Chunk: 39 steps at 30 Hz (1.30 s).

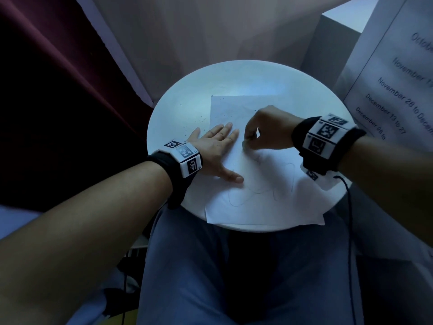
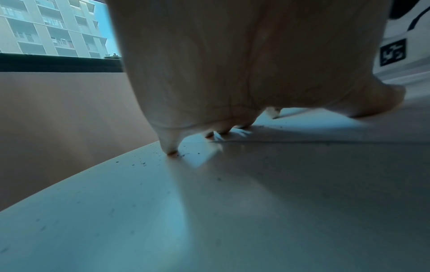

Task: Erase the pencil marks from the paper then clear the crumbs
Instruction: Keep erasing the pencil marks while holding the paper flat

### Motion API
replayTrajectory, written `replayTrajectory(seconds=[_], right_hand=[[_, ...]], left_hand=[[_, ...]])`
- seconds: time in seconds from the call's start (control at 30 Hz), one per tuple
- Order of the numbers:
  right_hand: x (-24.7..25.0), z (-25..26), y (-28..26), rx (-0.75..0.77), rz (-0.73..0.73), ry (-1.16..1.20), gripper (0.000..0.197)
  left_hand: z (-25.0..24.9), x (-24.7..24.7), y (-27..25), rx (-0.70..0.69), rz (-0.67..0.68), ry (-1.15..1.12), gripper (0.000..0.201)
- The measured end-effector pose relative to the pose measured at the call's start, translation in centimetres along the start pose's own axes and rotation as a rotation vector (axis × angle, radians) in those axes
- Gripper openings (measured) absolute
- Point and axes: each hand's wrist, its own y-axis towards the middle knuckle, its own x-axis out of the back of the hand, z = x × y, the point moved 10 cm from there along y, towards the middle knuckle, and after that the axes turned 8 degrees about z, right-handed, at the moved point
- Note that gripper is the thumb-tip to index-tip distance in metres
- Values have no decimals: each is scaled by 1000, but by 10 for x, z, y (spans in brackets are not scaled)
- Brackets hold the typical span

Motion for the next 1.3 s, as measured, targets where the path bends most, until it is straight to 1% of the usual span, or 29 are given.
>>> replayTrajectory(seconds=[0.07, 0.1, 0.2, 0.23, 0.27, 0.37, 0.4, 0.43, 0.47, 0.53, 0.57, 0.6, 0.63, 0.73, 0.77, 0.83, 0.9, 0.93, 0.97, 1.0, 1.1, 1.13, 1.23, 1.3], right_hand=[[1, -3, 0, -4, -58, 3, 7], [-5, 1, -3, 2, -43, -11, 6], [-28, 14, -15, 36, 112, -38, 11], [-28, 14, -16, 32, 143, -44, 10], [-22, 11, -14, 24, 121, -50, 8], [7, -13, -2, -56, -56, -1, 14], [9, -15, -1, -58, -82, 4, 14], [6, -11, -2, -40, -78, -12, 13], [-2, -4, -4, -12, -45, -39, 11], [-23, 15, -12, 52, 67, -89, 7], [-29, 19, -15, 60, 127, -88, 6], [-29, 19, -16, 58, 155, -85, 5], [-22, 15, -13, 40, 138, -80, 5], [5, -8, -3, -34, -30, -46, 11], [5, -10, -3, -39, -55, -36, 11], [-8, -3, -8, -10, -16, -48, 10], [-22, 6, -17, 20, 89, -71, 10], [-23, 6, -21, 22, 130, -71, 11], [-20, 4, -22, 20, 138, -68, 12], [-14, -1, -21, 13, 107, -51, 13], [8, -23, -14, -45, -89, 65, 14], [10, -29, -12, -62, -131, 79, 13], [9, -37, -10, -102, -178, 70, 9], [8, -38, -9, -102, -183, 78, 9]], left_hand=[[0, 0, 0, 2, -2, 2, 127], [0, 0, 0, 3, 1, 4, 127], [-1, 0, -1, 4, 11, 11, 127], [-1, 0, -1, 4, 12, 12, 127], [-1, 0, -1, 3, 11, 10, 127], [-1, 0, -1, 4, 8, 7, 128], [-1, 0, -1, 5, 7, 8, 128], [0, 0, -1, 6, 6, 11, 128], [-1, 0, 0, 5, 5, 12, 128], [-1, 0, 0, 5, 8, 12, 127], [-1, 0, -1, 6, 11, 14, 127], [-1, 0, -1, 7, 12, 15, 127], [-1, 0, -1, 8, 12, 15, 127], [-2, 0, -1, 4, 12, 16, 127], [-2, 0, -1, 2, 12, 16, 127], [-2, 0, -1, 1, 13, 13, 127], [-1, 0, -1, 5, 16, 12, 127], [-1, 0, -1, 7, 19, 15, 127], [-2, 0, -1, 9, 19, 19, 128], [-3, 1, -1, 11, 19, 22, 129], [-4, 7, -2, 34, 6, 47, 132], [-6, 10, -2, 41, -9, 70, 133], [-17, 19, 0, 25, -57, 142, 134], [-26, 20, 1, -2, -66, 144, 132]])
